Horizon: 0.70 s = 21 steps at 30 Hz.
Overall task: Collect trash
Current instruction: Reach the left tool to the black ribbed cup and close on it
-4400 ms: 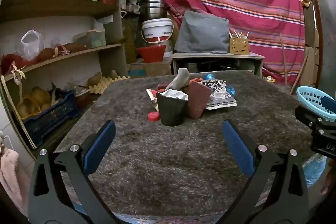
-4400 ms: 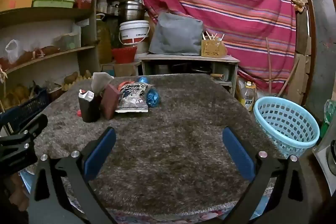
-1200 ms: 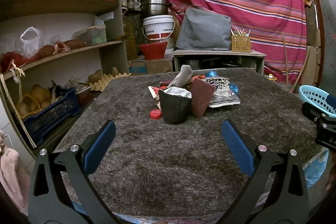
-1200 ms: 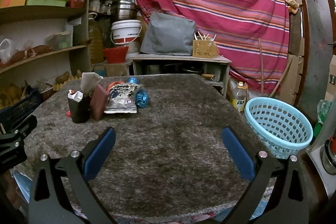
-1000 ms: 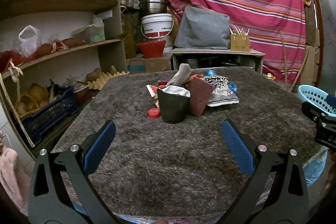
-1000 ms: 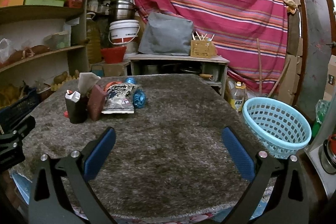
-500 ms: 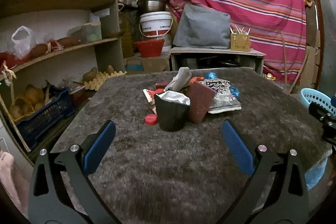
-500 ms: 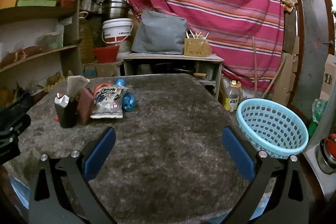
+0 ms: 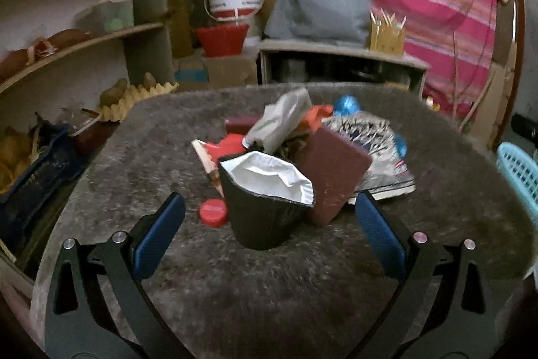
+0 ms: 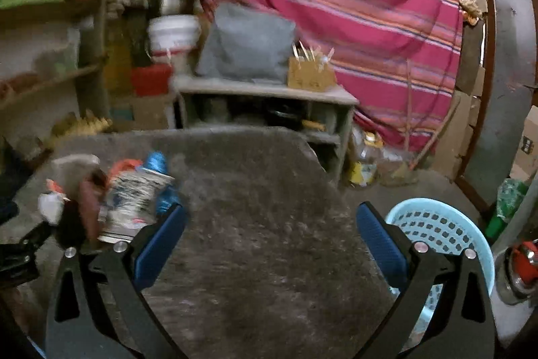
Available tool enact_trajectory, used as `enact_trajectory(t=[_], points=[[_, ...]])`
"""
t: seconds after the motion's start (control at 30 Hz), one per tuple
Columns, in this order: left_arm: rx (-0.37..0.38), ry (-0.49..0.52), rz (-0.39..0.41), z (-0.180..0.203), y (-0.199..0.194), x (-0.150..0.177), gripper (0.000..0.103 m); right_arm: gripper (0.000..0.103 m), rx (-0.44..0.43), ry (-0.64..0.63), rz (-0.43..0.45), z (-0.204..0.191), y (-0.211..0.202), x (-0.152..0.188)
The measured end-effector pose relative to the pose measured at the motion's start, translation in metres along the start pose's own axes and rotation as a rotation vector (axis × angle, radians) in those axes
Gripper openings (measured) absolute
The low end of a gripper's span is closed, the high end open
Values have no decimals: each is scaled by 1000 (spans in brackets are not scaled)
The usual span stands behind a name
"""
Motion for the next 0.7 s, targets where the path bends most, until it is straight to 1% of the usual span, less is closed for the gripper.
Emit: enact_trajectory(t=[0.07, 0.1, 0.2, 0.27, 0.33, 0.43, 0.57, 0.63, 0.7], points=[[-37, 36, -9, 1, 14, -1, 98, 99, 16, 8, 19, 6, 7, 2], [-43, 41, -15, 0, 18, -3, 98, 99, 23, 10, 13, 8, 11, 4], [-45, 14, -31, -6, 30, -5, 97, 99, 17, 36, -41, 14, 26, 15], [-40, 14, -54, -7, 37, -6, 88, 99, 10, 35, -53, 12, 31, 17], [-62, 31, -65, -9, 42, -8, 86, 99, 13, 10, -48, 7, 31, 16], [-86, 34, -59, -19, 41, -9, 87, 99, 21, 0, -36, 2, 28, 15], [-102, 5, -30, -40, 26, -12, 88, 99, -3, 4, -33, -10, 27, 13], [-139, -9, -12, -57, 18, -13, 91, 99, 0, -25, -26, -20, 27, 14], [-170, -36, -14, -74, 13, -12, 92, 99, 9, -58, -23, -30, 29, 15]])
Point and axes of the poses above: each gripper's, at about its wrist camera, not at the fingertips, and y roughly the way its jaws point, z to its right, x to its underside, the point moved 8 cm from there along y, roughly the way its jaws point
